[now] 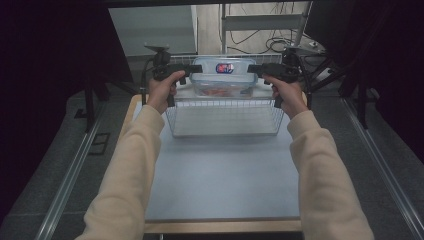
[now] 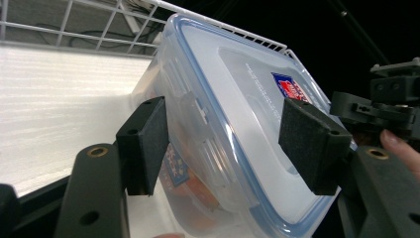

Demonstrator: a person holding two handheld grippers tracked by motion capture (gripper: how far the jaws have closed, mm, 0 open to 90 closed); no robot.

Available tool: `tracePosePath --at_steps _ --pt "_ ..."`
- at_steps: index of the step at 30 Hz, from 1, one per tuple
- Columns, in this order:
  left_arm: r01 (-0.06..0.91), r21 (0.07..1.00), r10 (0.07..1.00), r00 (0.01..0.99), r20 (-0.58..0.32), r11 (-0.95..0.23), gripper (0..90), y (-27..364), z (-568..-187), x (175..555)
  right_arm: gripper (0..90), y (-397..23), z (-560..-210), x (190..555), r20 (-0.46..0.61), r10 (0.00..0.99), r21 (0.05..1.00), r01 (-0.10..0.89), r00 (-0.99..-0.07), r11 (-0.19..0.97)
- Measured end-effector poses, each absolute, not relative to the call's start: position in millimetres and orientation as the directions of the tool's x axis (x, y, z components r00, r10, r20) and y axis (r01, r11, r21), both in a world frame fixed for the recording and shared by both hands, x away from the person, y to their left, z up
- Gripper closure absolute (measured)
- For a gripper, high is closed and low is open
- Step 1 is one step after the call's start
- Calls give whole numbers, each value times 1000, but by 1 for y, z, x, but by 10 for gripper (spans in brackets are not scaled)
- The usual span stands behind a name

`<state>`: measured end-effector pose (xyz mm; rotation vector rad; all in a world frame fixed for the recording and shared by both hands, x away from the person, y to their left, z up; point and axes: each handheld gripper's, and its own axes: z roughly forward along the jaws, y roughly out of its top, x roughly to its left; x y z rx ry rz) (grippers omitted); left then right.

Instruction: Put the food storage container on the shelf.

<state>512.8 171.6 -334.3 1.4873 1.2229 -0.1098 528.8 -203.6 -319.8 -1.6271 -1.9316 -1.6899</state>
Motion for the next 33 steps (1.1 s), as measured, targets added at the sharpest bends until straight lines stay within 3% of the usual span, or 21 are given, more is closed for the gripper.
tracePosePath --at_steps 10,19,26,33 --pt "682 701 597 480 -643 206 297 169 -331 504 317 -201 -314 520 645 647 685 683 -407 -254" --pt "644 744 623 512 -591 176 270 170 -320 481 303 -209 -303 498 583 650 750 631 -488 -199" --pt "615 783 685 530 -500 95 270 175 -317 455 297 -219 -307 486 552 639 772 618 -536 -149" --pt "581 807 665 562 -492 106 272 184 -319 416 269 -226 -312 463 514 619 795 601 -594 -82"
